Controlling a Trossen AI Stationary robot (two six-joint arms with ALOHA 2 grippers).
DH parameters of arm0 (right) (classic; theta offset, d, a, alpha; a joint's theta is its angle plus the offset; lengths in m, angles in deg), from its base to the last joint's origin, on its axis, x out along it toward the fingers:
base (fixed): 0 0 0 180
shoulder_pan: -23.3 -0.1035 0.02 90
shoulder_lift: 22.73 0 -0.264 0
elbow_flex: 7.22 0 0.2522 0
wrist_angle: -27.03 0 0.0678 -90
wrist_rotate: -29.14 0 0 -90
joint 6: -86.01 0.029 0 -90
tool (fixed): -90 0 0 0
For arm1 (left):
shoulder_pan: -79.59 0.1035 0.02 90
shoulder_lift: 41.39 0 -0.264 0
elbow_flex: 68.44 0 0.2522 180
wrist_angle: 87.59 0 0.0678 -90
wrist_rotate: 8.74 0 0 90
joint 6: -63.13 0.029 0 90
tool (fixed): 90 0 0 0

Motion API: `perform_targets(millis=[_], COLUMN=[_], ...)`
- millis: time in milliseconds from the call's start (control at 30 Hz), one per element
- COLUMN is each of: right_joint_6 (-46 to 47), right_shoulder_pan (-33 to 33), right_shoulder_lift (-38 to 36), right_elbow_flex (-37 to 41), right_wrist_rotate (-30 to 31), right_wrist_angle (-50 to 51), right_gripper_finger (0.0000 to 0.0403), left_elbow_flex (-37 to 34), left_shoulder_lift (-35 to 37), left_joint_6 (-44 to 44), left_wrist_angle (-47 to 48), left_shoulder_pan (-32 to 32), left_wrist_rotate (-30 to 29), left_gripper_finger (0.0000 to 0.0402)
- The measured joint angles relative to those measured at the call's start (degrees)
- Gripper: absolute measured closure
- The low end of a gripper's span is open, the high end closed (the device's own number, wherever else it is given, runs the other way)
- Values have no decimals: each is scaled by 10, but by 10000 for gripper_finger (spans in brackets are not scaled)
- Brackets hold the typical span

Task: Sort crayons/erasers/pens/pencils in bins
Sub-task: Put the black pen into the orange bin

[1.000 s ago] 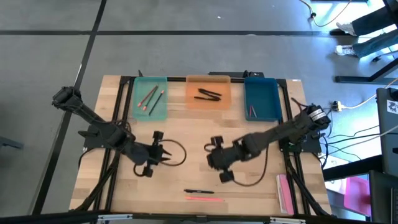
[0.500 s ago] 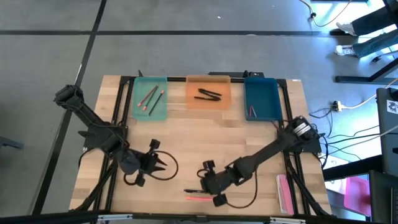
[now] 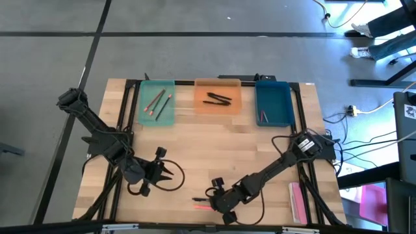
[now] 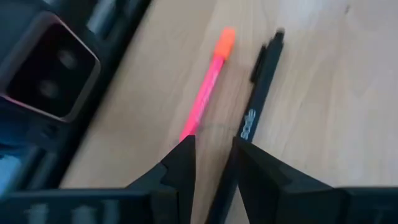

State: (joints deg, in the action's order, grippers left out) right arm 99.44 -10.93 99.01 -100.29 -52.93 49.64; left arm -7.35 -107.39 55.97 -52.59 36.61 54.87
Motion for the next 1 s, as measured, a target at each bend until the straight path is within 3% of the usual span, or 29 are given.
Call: perform_targets(millis=[367,633,1000], right_joint_6=[-16,-19,22], right_shoulder_pan=[0,1,5], right_shoulder_lift=[13,13,14], right_elbow_flex=[0,0,0], right_wrist_rotate=[24,74,75], right_wrist_angle=[-5,16,41], right_gripper_finger=[292,292,293], left_elbow_flex=[0,0,0], left_shoulder_lift=[0,0,0], left_joint_6=[-2,-2,-2], left_wrist_angle=[-12,-12,-12], left_shoulder_pan=[0,0,0], left_wrist_rotate=[0,0,1], left_gripper_finger=[337,337,337])
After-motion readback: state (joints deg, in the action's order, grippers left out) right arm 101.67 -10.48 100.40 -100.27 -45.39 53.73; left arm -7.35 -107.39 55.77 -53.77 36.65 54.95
